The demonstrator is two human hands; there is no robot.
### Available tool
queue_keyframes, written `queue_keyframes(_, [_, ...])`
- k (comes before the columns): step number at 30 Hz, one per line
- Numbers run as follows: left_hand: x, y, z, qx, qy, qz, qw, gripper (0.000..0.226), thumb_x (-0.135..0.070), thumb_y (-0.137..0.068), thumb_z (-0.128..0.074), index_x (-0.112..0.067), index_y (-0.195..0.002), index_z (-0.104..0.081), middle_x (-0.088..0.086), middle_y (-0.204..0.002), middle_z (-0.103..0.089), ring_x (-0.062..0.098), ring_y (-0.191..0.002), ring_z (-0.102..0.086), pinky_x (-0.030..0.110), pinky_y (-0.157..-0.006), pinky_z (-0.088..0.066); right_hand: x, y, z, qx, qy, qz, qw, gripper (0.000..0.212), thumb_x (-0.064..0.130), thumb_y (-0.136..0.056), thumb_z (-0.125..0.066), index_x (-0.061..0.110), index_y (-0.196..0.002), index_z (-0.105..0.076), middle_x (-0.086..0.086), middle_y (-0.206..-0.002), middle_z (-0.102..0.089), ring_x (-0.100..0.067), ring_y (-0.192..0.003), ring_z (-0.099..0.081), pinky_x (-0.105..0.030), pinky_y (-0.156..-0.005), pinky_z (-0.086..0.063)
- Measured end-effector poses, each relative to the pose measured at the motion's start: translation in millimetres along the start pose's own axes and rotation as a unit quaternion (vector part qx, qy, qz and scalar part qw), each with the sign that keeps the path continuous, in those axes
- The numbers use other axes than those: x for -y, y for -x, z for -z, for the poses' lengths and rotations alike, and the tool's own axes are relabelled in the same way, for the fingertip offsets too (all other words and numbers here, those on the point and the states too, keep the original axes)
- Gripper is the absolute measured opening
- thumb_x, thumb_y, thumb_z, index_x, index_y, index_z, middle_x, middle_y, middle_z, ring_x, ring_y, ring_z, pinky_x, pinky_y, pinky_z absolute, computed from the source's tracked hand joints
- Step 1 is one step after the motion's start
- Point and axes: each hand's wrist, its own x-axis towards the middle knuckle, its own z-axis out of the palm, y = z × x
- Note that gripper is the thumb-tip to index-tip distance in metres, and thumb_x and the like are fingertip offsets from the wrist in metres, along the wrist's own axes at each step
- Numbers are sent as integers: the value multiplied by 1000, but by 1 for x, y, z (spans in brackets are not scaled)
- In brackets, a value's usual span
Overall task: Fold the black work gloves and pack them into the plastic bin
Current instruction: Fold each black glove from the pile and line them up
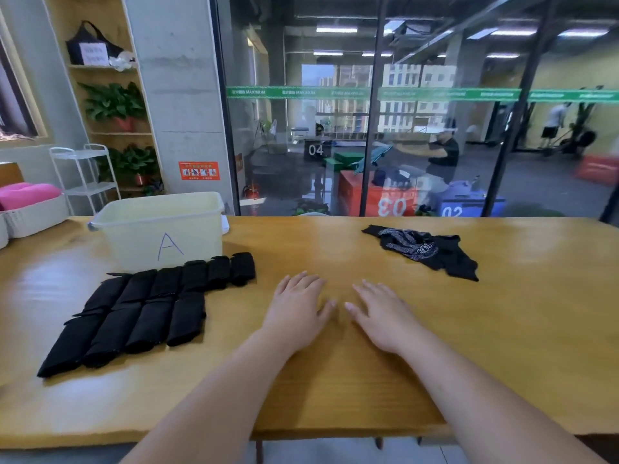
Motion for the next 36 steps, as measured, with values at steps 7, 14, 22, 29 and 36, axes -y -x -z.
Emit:
queue_keyframes(7, [-48,-39,-32,37,13,-55,998,64,-60,-109,-37,-25,-162,-41,-8,-168,-40,16,-160,-23,44,-133,-11,-58,-1,6,-16,16,-53,998,72,71,-105,-28,36,-168,-21,10,-176,-16,-21,-163,-12,-51,-130,-19])
queue_keyframes(14, [-70,-74,-55,54,16,-75,996,63,-59,-109,-36,-25,-162,-40,-6,-167,-41,17,-160,-24,45,-133,-12,-98,-15,12,-26,36,-92,995,73,71,-106,-25,33,-168,-22,6,-177,-13,-20,-164,-9,-50,-131,-15])
queue_keyframes(22, [-67,-81,-69,23,62,-56,996,59,-55,-110,-35,-25,-160,-43,-7,-166,-43,13,-161,-20,42,-133,-12,-138,-57,15,-37,45,-150,987,83,75,-104,-19,25,-169,-19,0,-178,-4,-23,-165,-1,-52,-131,-13])
queue_keyframes(29, [-68,-83,-70,32,64,-58,996,58,-54,-110,-38,-23,-160,-44,-7,-166,-42,14,-162,-19,42,-133,-12,-139,-77,9,-51,84,-179,979,87,74,-104,-15,16,-166,-29,-3,-176,-20,-23,-164,-5,-53,-132,-8])
queue_keyframes(36, [-65,-83,-74,16,68,-60,996,53,-50,-109,-42,-24,-155,-50,-6,-161,-49,14,-159,-26,42,-132,-18,-92,-53,-3,-85,108,-98,986,70,60,-109,-17,17,-152,-52,-4,-156,-48,-24,-146,-44,-51,-130,-15])
